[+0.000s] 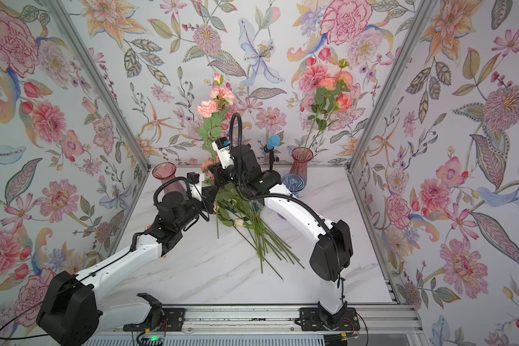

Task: Place the pink flowers into the vase
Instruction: Place the flower in the vase.

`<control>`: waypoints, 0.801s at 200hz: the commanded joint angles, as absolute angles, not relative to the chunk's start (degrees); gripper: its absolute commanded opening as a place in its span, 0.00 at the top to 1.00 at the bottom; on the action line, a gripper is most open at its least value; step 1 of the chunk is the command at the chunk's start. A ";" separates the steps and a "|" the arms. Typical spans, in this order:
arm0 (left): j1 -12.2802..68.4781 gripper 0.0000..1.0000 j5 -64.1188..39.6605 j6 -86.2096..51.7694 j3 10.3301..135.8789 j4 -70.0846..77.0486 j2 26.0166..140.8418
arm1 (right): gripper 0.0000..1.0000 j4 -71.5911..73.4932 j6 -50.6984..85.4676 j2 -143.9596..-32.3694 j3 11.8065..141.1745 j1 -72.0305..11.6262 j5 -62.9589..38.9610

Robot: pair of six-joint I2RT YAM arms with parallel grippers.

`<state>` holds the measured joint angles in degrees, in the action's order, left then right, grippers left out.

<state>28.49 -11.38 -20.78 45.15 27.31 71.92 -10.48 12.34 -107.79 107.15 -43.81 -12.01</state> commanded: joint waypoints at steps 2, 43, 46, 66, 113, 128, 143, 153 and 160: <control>28.69 0.91 -10.12 -19.69 45.28 27.81 71.07 | 1.00 -10.10 8.87 -105.53 108.63 -42.28 -6.71; 28.76 0.27 -10.33 -19.45 45.35 27.80 70.77 | 1.00 -10.15 6.45 -104.21 109.81 -38.54 -5.80; 28.79 0.22 -10.37 -19.35 45.35 27.84 70.70 | 1.00 -10.12 6.36 -104.08 109.90 -38.20 -5.91; 28.75 0.00 -10.61 -18.82 45.27 27.79 70.16 | 1.00 -10.15 4.85 -103.39 111.38 -35.22 -5.98; 28.73 0.00 -10.94 -16.66 44.82 28.45 69.30 | 1.00 -9.61 0.62 -102.40 118.63 -29.65 -5.08; 28.74 0.00 -10.63 -15.72 44.61 28.49 68.96 | 1.00 -7.70 -1.69 -102.13 120.95 -27.91 -3.69; 28.77 0.00 -10.72 -14.84 44.26 29.04 68.27 | 1.00 -5.88 -3.62 -102.46 123.73 -25.98 -2.50; 28.71 0.00 -10.92 -14.01 44.04 29.36 67.87 | 1.00 -5.28 -4.50 -103.04 126.25 -24.50 -1.57; 28.72 0.00 -10.76 -13.49 44.12 29.38 67.57 | 1.00 -5.23 -4.97 -103.65 127.95 -23.46 -0.83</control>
